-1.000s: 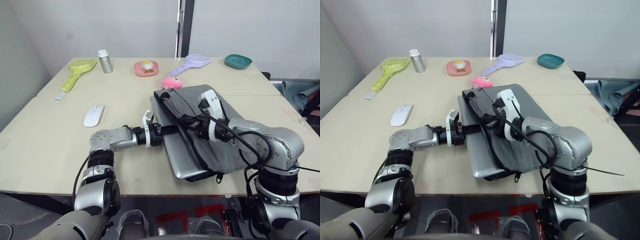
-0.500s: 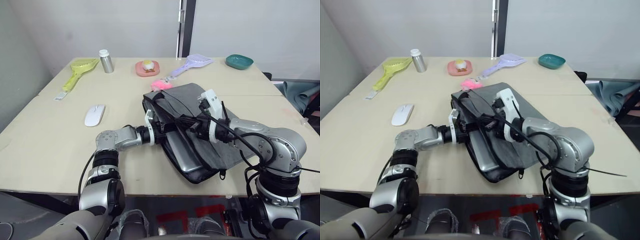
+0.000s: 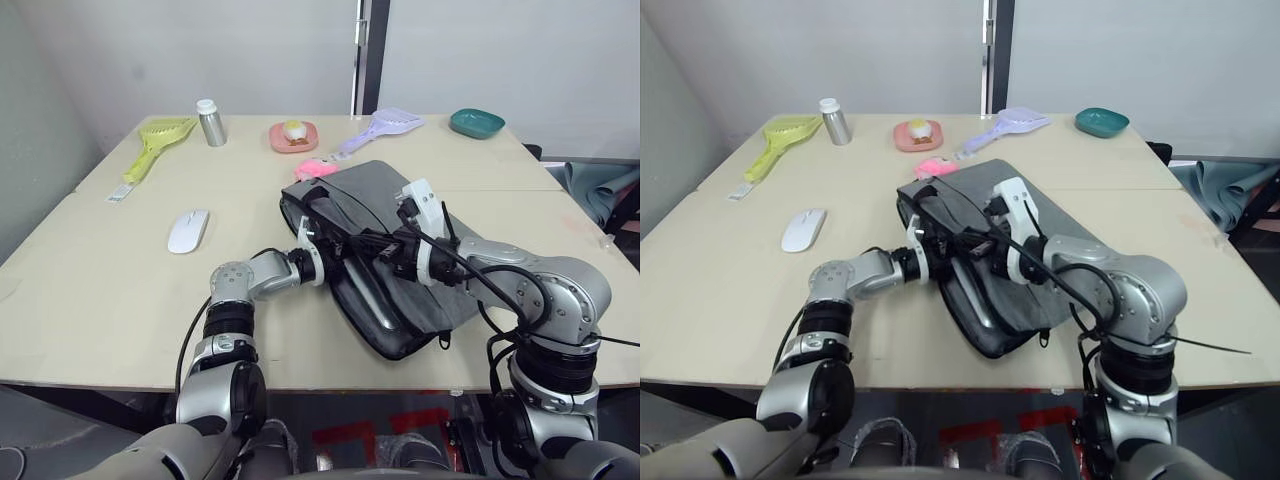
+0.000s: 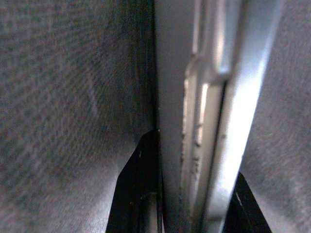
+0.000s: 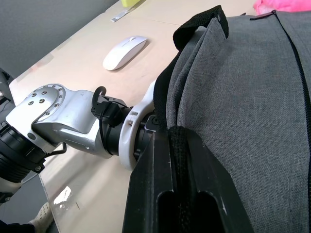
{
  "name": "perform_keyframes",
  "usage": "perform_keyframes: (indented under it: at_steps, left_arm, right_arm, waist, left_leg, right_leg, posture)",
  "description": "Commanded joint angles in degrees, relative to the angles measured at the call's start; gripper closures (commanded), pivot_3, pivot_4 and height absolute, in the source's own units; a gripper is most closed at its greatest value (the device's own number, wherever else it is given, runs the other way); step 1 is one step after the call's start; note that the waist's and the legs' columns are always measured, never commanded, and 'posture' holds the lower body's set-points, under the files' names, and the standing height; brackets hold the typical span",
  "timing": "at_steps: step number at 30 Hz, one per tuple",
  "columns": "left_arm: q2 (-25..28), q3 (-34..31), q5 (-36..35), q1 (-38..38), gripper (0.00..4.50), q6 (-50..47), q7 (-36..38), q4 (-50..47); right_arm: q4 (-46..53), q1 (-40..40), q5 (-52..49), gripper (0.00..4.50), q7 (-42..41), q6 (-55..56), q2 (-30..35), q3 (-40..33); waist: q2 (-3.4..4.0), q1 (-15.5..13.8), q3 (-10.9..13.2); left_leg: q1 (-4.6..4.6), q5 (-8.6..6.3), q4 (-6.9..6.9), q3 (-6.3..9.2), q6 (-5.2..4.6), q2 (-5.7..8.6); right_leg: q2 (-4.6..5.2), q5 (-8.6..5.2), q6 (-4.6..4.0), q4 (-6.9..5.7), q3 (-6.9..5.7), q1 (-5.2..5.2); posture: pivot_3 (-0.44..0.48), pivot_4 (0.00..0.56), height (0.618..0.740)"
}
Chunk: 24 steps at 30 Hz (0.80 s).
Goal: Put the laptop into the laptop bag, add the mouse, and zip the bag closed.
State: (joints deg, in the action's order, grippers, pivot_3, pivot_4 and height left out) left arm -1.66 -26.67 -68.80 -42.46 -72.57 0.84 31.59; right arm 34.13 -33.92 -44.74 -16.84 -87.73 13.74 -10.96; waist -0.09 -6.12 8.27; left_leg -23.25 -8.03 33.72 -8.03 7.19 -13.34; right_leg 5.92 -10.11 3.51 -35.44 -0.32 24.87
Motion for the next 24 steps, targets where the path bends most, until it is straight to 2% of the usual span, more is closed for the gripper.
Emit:
perform_keyframes:
  at_steps: [1,5,6,11,12,16,22,24]
  left_arm:
    - [-0.8,-1.13,-2.34,-1.03,4.21,0.59,1.45,-4.66]
    - [-0.66,-0.36,-2.54,-0.78,4.21,-0.6,2.32,-5.73]
    - [-0.52,0.1,-2.56,-0.68,3.19,-1.14,2.85,-6.29]
    - [0.36,1.1,-2.23,-0.48,1.55,-1.46,4.3,-10.03]
    - [0.77,1.18,-2.06,-0.39,1.07,-1.7,4.37,-10.25]
    - [4.24,0.46,-3.88,0.79,0.04,-6.12,2.3,-12.76]
    - [9.04,-1.81,-5.37,1.9,0.04,-10.16,-0.93,-15.86]
    - [10.1,-3.32,-8.05,2.01,0.04,-11.03,-2.76,-17.01]
  right_arm:
    - [1.38,-0.57,-1.89,4.47,-0.91,0.61,-0.19,0.14]
    - [1.32,-0.56,-1.85,4.47,-1.0,0.65,0.1,0.19]
    - [1.26,-0.58,-1.82,4.5,-1.0,0.66,0.16,0.15]
    - [0.45,-0.53,-1.23,4.5,-1.43,1.39,2.15,0.21]
    - [0.26,-0.55,-1.17,4.5,-1.58,1.65,2.57,0.18]
    - [-3.26,-1.36,0.28,4.5,-3.13,4.18,7.16,-0.65]
    - [-10.22,-2.69,2.86,4.5,-4.79,9.24,12.68,0.56]
    - [-11.67,-3.02,3.5,4.5,-5.19,10.51,13.39,1.36]
  waist:
    - [0.0,0.0,0.0]
    - [0.0,0.02,0.0]
    - [0.0,0.02,0.0]
    - [0.0,0.0,0.0]
    - [0.0,0.0,0.0]
    - [0.0,0.15,0.0]
    - [0.0,0.03,0.0]
    - [0.0,0.05,-0.01]
  left_leg:
    - [0.0,0.0,0.0,0.0,0.0,0.0]
    - [0.0,0.0,-0.03,-0.01,0.0,0.0]
    - [0.0,0.0,-0.04,-0.01,0.0,0.0]
    - [0.01,0.0,-0.05,-0.01,0.0,0.0]
    - [0.01,0.0,-0.05,-0.01,0.0,0.0]
    - [0.02,0.0,-0.04,-0.02,0.0,0.0]
    - [0.04,0.01,0.05,-0.01,-0.01,0.01]
    - [0.04,0.02,0.08,-0.02,-0.02,0.01]
  right_leg:
    - [0.0,0.0,0.0,0.01,0.0,0.0]
    - [0.0,0.0,0.01,0.04,0.0,0.0]
    - [0.0,0.0,0.01,0.04,0.0,0.0]
    - [0.0,0.0,0.01,0.05,0.0,-0.01]
    - [0.0,0.0,0.01,0.05,0.0,-0.01]
    - [0.0,0.01,0.02,0.05,0.01,-0.01]
    - [0.01,0.02,0.04,-0.04,0.03,-0.03]
    - [0.01,0.03,0.06,-0.06,0.05,-0.03]
  posture:
    - [0.0,0.15,0.74]
    - [0.0,0.15,0.74]
    - [0.0,0.15,0.74]
    - [0.0,0.15,0.74]
    - [0.0,0.15,0.74]
    - [0.0,0.15,0.74]
    - [0.0,0.15,0.74]
    - [0.0,0.15,0.74]
